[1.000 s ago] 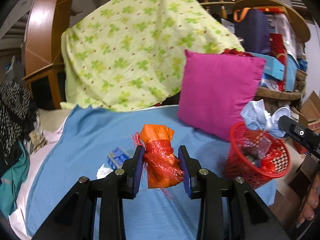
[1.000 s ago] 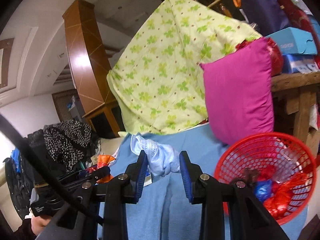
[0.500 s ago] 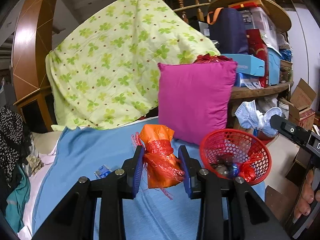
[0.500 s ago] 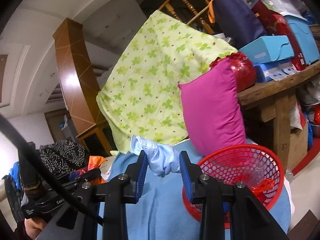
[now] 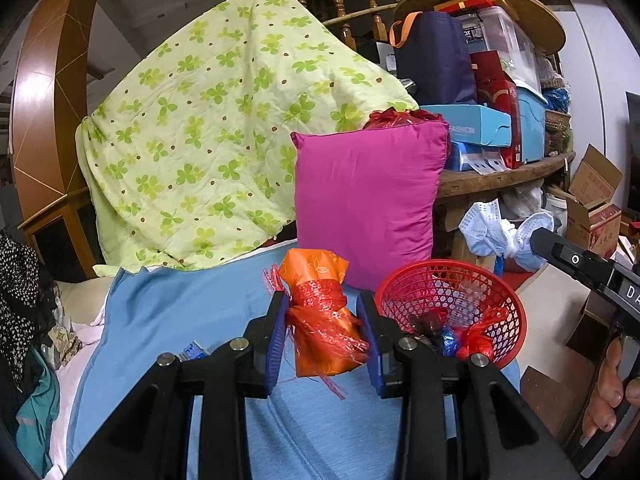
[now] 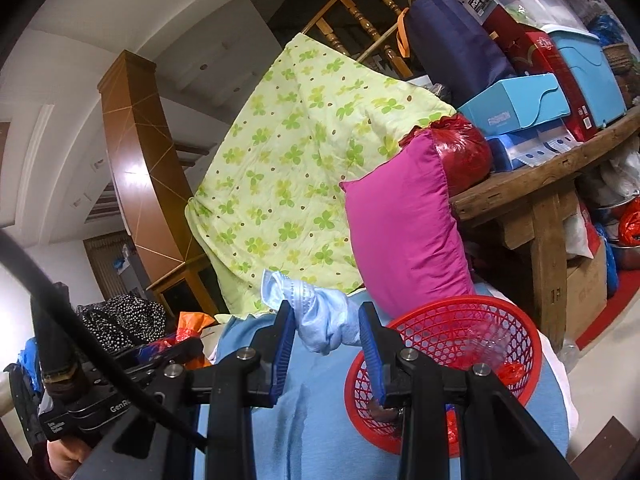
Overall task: Collect trash
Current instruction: 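Carry the orange bag and blue cloth over the red basket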
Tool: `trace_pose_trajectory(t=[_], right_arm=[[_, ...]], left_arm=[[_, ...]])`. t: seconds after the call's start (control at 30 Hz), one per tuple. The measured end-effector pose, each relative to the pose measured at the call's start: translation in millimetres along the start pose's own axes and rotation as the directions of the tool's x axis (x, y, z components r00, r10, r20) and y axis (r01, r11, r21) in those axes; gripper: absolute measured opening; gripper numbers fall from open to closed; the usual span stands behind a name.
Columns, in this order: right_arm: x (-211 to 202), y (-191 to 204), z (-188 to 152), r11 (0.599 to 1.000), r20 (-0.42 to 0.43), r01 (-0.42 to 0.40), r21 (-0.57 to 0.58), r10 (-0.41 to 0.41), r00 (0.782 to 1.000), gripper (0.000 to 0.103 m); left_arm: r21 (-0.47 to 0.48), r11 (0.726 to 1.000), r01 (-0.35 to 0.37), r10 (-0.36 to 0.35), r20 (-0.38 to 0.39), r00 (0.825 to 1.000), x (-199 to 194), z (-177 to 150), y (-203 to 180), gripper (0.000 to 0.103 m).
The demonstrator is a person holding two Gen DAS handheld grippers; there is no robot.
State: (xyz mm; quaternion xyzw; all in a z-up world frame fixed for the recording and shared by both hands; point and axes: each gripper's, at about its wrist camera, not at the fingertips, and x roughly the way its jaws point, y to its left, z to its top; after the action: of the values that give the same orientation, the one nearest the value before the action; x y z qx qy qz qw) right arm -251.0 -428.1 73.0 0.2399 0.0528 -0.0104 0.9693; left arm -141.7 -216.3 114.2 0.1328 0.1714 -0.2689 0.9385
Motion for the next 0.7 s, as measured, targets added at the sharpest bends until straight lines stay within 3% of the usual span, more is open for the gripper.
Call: trace_pose_trajectory(t=[0.7], right_arm=[[-12,-16,-4,0.999,0.006,0.012,0.048,-0.012,1.0,0.035]], left_arm=[[0.048,0.999,0.021,-0.021,-0.012,1.0,6,3,-22,0.036]])
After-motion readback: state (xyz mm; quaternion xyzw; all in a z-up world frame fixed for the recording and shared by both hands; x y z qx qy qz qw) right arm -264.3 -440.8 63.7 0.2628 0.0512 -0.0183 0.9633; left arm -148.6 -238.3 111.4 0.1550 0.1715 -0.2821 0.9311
